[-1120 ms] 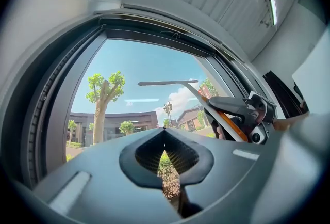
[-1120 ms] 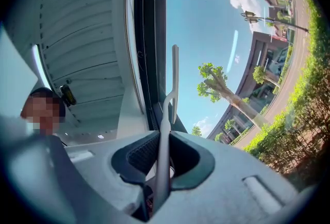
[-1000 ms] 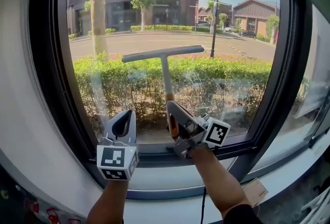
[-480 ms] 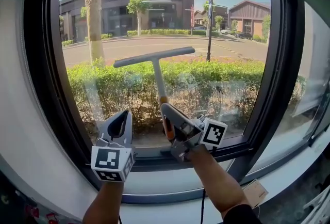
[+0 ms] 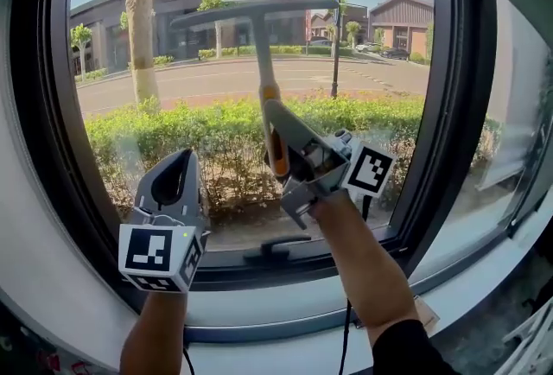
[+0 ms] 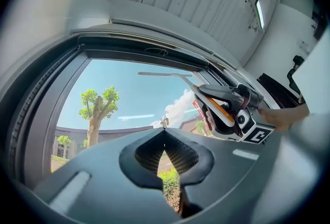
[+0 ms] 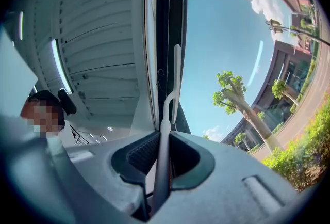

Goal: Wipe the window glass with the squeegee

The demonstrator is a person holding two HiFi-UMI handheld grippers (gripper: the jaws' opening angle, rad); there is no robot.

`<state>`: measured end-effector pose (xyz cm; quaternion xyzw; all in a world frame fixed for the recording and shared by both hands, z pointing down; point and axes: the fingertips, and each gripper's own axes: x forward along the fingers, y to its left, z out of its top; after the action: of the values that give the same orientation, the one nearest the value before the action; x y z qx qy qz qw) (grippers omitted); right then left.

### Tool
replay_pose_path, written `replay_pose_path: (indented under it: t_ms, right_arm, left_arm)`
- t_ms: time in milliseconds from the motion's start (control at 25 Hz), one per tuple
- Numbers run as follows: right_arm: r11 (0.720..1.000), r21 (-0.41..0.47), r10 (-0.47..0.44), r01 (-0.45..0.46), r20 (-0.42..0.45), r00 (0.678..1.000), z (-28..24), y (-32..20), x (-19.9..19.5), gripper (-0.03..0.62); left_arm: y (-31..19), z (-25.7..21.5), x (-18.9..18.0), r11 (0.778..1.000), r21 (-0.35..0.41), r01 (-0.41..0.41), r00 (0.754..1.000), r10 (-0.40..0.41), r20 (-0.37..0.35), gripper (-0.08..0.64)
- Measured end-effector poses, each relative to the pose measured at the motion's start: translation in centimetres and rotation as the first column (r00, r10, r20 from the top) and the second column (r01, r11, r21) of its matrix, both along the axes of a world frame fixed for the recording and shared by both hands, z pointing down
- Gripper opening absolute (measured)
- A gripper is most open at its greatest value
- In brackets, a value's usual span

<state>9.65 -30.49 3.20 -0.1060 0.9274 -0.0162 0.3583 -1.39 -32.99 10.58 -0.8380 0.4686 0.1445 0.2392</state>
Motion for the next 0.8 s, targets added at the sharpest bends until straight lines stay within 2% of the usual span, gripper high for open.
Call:
replay_pose_path:
  t_ms: [240, 560, 800]
  right_arm:
    - [0.999, 0.05, -0.013, 0.01, 0.059, 0.998, -6.9, -1.4, 3.9, 0.048]
    - [0.997, 0.071, -0.001, -0.001, 0.036, 0.999, -8.3, -1.9, 4.1, 0.048]
    - [0.998, 0.059, 0.008, -0.01, 0.04, 0.999, -9.9, -3.5, 5.3, 0.048]
  left_arm:
    - [-1.3, -4.8, 2.5, 0.997, 0.048, 0.053, 0.998, -0.054, 0.015, 0.009]
    - [-0.2, -5.2, 2.7, 0.992, 0.085, 0.096, 0.995, -0.096, -0.007, 0.009]
    - [-0.2, -5.8, 3.7, 0.992, 0.081, 0.101, 0.995, -0.101, -0.004, 0.009]
